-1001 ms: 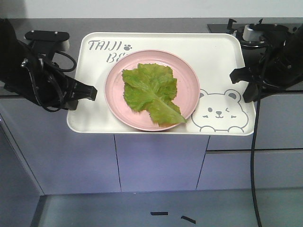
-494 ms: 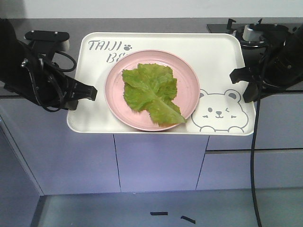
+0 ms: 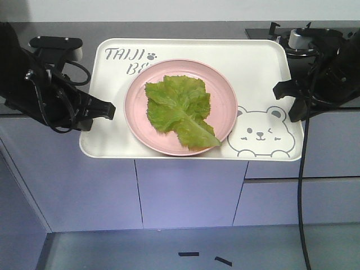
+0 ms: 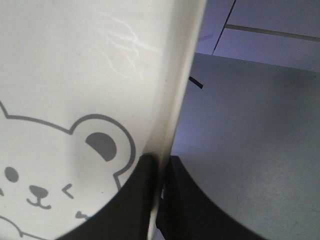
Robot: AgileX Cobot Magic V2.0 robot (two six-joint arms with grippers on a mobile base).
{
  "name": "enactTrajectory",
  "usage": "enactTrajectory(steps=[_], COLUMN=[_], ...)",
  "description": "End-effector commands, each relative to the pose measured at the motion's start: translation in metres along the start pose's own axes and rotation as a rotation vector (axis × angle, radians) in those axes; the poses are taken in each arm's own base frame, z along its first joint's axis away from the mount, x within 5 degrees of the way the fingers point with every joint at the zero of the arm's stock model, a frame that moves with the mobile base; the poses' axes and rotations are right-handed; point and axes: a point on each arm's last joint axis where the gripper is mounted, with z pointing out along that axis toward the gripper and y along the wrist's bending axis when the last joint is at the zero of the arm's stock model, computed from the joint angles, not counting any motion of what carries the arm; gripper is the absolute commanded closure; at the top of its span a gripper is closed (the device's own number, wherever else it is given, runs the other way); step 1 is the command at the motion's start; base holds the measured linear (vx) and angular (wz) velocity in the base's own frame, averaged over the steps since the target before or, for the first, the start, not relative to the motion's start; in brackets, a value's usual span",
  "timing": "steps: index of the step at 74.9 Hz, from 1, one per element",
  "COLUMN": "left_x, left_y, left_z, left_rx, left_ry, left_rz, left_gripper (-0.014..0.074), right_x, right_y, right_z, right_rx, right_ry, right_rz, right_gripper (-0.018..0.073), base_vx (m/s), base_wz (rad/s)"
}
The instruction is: Transfer vegetables to tray and serve
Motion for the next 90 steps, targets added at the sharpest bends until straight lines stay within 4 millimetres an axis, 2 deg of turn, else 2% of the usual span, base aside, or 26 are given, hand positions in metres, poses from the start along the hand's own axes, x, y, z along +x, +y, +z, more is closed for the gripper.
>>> enactTrajectory(steps=[1,90], left_x=[-0.0096,-0.0096], left_y=[-0.0142,-0.0142], left_z=[-0.0264,-0.0264], left_rx=[0.108,0.108], left_ry=[-0.15,-0.15], left_rz=[0.001,0.001], left_gripper=[0.0602,0.0602], right_x=[-0.0034,-0.0034], right_y=[0.0166,0.0166], right_z=[-0.0258,-0.0258], right_rx=[-0.083,-0.083], right_ry=[-0.117,-0.117], right_rz=[-0.022,-0.022], right_gripper=[0.0565,0.0565], base_vx=[0.0,0.0], base_wz=[0.0,0.0])
